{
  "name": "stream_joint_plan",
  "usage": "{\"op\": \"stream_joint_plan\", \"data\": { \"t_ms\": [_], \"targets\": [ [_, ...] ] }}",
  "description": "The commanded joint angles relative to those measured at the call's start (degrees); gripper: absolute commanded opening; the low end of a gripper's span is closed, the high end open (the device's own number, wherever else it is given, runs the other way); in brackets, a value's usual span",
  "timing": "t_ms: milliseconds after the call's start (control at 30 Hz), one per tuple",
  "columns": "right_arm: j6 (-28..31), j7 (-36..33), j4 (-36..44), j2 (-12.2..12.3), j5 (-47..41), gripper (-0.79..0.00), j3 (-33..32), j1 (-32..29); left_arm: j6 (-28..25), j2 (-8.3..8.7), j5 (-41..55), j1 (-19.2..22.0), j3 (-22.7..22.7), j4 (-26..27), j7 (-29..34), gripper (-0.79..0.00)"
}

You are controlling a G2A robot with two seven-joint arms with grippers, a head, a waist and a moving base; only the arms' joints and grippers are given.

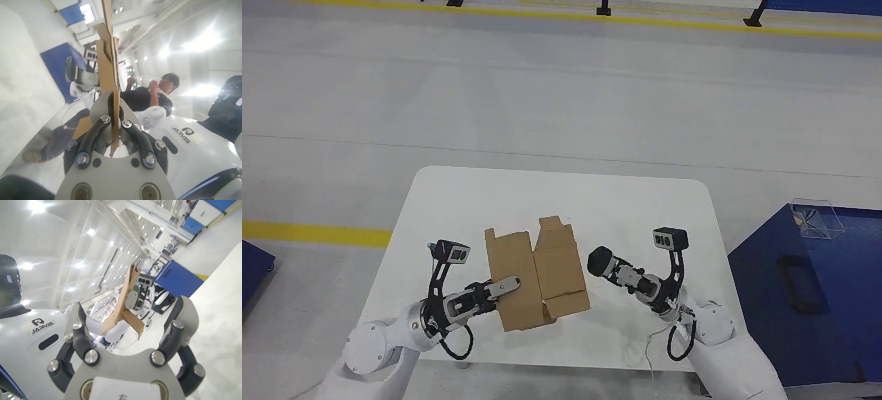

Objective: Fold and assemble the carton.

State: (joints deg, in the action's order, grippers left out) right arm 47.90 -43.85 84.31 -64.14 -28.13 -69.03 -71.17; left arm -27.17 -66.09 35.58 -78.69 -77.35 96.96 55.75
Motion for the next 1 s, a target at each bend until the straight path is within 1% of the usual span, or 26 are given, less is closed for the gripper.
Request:
{"op": "stream_joint_plan", "data": {
  "t_ms": [0,33,100,200,267,333,367,433,467,500,567,600,667,800,833,867,900,933,967],
  "targets": [
    [1.76,2.34,0.07,0.08,2.91,0.0,-1.6,-0.54,-4.34,-0.63,2.05,1.06,1.91,-2.14,-3.71,-0.785],
    [2.6,3.32,0.21,0.03,4.49,0.0,-1.75,-0.96,-5.79,-0.97,3.4,1.38,3.06,-3.07,-5.01,-0.785],
    [4.04,4.93,0.49,-0.2,6.65,0.0,-1.28,-1.41,-10.31,-1.66,4.92,2.08,4.47,-4.55,-8.53,-0.785],
    [5.99,6.79,0.04,-0.78,10.53,0.0,0.75,-1.36,-13.99,-2.49,5.81,2.94,7.46,-6.02,-10.16,-0.785],
    [7.09,8.34,-0.47,-1.28,12.93,-0.009,2.37,-0.93,-14.87,-2.93,6.59,3.72,9.06,-7.23,-10.62,-0.785],
    [8.36,10.27,-1.19,-1.77,16.64,-0.058,3.43,-0.25,-14.29,-3.32,8.26,4.52,10.76,-8.2,-10.06,-0.785],
    [9.11,11.74,-1.4,-2.03,18.73,-0.062,3.68,0.05,-13.99,-3.44,8.68,5.05,11.19,-8.83,-9.66,-0.785],
    [10.05,14.55,-1.47,-2.58,22.62,-0.095,4.48,0.32,-13.52,-3.67,9.92,5.79,11.93,-9.77,-8.88,-0.785],
    [10.1,15.69,-1.2,-2.83,24.67,-0.135,4.81,0.52,-13.18,-3.76,10.28,6.09,12.22,-10.19,-8.46,-0.785],
    [10.1,17.01,-0.9,-3.06,26.59,-0.126,5.07,0.54,-13.17,-3.84,10.58,6.34,12.34,-10.5,-8.21,-0.785],
    [10.1,18.94,0.11,-3.5,29.07,-0.222,6.04,0.37,-13.24,-3.97,10.5,6.64,12.61,-11.01,-7.82,-0.785],
    [10.1,19.74,0.31,-3.65,30.66,-0.246,6.21,0.42,-13.3,-4.04,10.59,6.74,12.66,-11.14,-7.79,-0.785],
    [10.1,21.41,0.62,-4.01,33.2,-0.256,6.87,0.5,-12.92,-4.16,11.11,6.83,12.87,-11.22,-7.46,-0.785],
    [9.91,24.65,0.82,-4.71,37.57,-0.351,8.01,0.92,-12.35,-4.35,11.81,7.1,12.94,-11.3,-7.06,-0.785],
    [9.92,25.43,0.67,-4.85,38.21,-0.428,8.2,0.95,-12.21,-4.4,12.0,7.15,12.96,-11.27,-6.96,-0.785],
    [9.72,26.09,0.46,-4.98,38.69,-0.465,8.39,1.01,-12.14,-4.44,12.06,7.19,12.92,-11.3,-6.87,-0.785],
    [9.55,26.68,0.24,-5.08,39.19,-0.468,8.49,1.15,-12.11,-4.47,12.08,7.21,12.88,-11.34,-6.8,-0.785],
    [9.48,27.31,-0.03,-5.18,39.57,-0.493,8.51,1.24,-12.09,-4.51,12.09,7.22,12.85,-11.37,-6.74,-0.785],
    [9.38,27.85,-0.38,-5.26,39.73,-0.57,8.58,1.28,-12.07,-4.55,12.09,7.22,12.8,-11.4,-6.69,-0.785]
  ]
}}
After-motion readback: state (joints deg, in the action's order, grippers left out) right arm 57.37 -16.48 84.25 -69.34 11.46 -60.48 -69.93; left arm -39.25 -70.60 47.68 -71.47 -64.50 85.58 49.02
